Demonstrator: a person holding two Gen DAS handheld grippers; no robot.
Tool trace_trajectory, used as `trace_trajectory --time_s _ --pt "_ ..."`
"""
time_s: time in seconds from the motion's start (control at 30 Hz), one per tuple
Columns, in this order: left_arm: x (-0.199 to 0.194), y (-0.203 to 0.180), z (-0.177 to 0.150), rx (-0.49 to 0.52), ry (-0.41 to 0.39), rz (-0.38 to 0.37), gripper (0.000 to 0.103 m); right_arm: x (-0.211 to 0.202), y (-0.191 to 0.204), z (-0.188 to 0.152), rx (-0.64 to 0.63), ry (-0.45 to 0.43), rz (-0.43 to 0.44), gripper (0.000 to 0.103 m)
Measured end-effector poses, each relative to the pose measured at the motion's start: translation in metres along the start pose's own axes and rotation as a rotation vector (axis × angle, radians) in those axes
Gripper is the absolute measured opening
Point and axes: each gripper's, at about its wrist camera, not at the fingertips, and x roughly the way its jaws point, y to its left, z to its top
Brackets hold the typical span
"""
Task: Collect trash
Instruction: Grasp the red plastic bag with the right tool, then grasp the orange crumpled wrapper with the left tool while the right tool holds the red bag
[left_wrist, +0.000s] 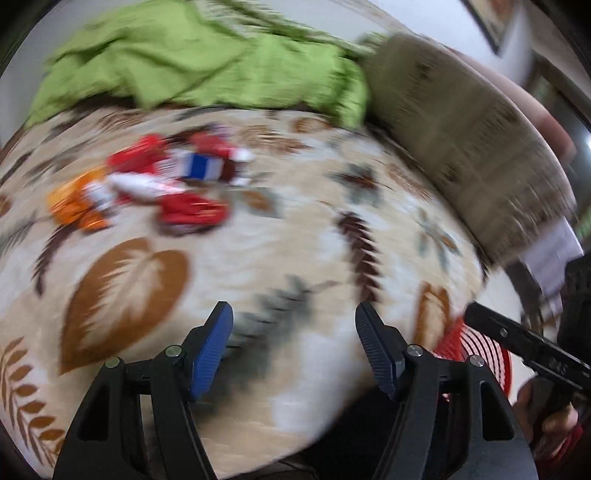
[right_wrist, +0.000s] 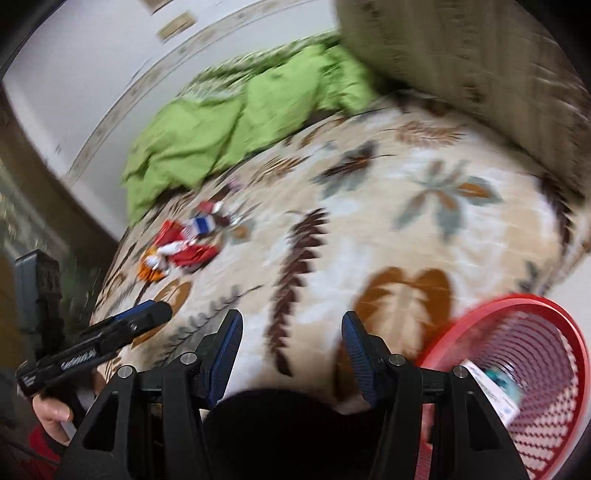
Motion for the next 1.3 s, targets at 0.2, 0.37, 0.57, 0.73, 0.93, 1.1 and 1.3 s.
trace_trajectory --time_s 0.2,0.37,0.57,0.73,0.93,1.1,1.3 --pt "-0.011 0.080 0.010 -0.159 -0.074 0.135 0.068 0.050 0.050 0.015 -0.088 0.062 0.044 0.061" --pt "-0.022 0.136 0.010 -0.302 -0.134 0.208 0.068 0.096 0.101 0.028 -0.222 0.096 0.047 0.061" --pt "-0.027 0.175 0.005 -0.400 -0.162 0.245 0.068 0.163 0.153 0.037 -0.356 0.157 0.042 0.061" --pt "-0.028 0.190 0.006 -0.429 -0.175 0.247 0.068 0.210 0.194 0.044 -0.482 0.133 -0.033 0.061" --pt "-0.020 0.192 0.020 -0.383 -0.179 0.266 0.068 0.249 0.200 0.040 -0.524 0.131 -0.129 0.040" --pt "-0.001 0.185 0.039 -0.308 -0.163 0.276 0.068 0.229 0.176 0.051 -0.440 0.088 -0.068 0.023" --pt "0.030 0.169 0.069 -0.167 -0.145 0.351 0.081 0.192 0.150 0.060 -0.293 0.010 0.018 0.023"
